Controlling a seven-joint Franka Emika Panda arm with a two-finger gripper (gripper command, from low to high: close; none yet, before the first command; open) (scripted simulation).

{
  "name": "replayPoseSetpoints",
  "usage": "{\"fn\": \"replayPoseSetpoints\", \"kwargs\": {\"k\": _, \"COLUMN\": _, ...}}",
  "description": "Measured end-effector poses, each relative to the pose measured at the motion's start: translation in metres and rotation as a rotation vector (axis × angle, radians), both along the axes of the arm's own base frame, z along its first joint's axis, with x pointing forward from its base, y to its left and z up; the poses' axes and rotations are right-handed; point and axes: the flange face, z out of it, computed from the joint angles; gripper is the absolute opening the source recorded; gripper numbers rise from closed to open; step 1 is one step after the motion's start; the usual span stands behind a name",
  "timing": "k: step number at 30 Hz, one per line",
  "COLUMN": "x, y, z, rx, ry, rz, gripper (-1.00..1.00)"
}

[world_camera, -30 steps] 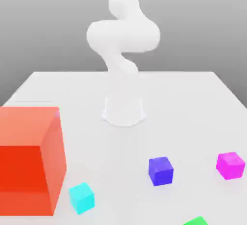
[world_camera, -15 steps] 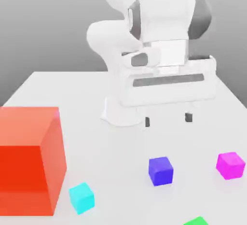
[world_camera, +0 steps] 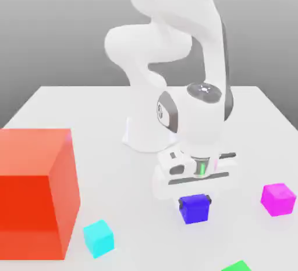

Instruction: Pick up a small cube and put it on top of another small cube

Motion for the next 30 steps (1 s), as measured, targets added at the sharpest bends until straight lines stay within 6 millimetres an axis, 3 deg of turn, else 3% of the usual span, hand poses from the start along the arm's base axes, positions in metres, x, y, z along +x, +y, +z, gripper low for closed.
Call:
{"fn": "replayPoseSetpoints", "kwargs": {"k": 3, "x": 0.000, "y": 0.000, "z": -0.002, "rx": 0.000, "ry": 0.000, "rz": 0.000, "gripper": -1.00}}
{"fn": "replayPoseSetpoints", "kwargs": {"k": 11, "x": 0.006, "y": 0.003, "z": 0.059, "rx": -0.003, "ry": -0.001, "rz": 0.014, "gripper": -1.00}}
{"fn": "replayPoseSetpoints", "kwargs": {"k": 28, "x": 0.179, "y": 0.052, "z": 0.107, "rx": -0.003, "ry": 0.001, "rz": 0.301, "gripper": -1.00}}
{"fn": "replayPoseSetpoints", "kwargs": {"k": 30, "x": 0.193, "y": 0.055, "z": 0.100, "rx": 0.000, "ry": 0.001, "rz": 0.323, "gripper": -1.00}}
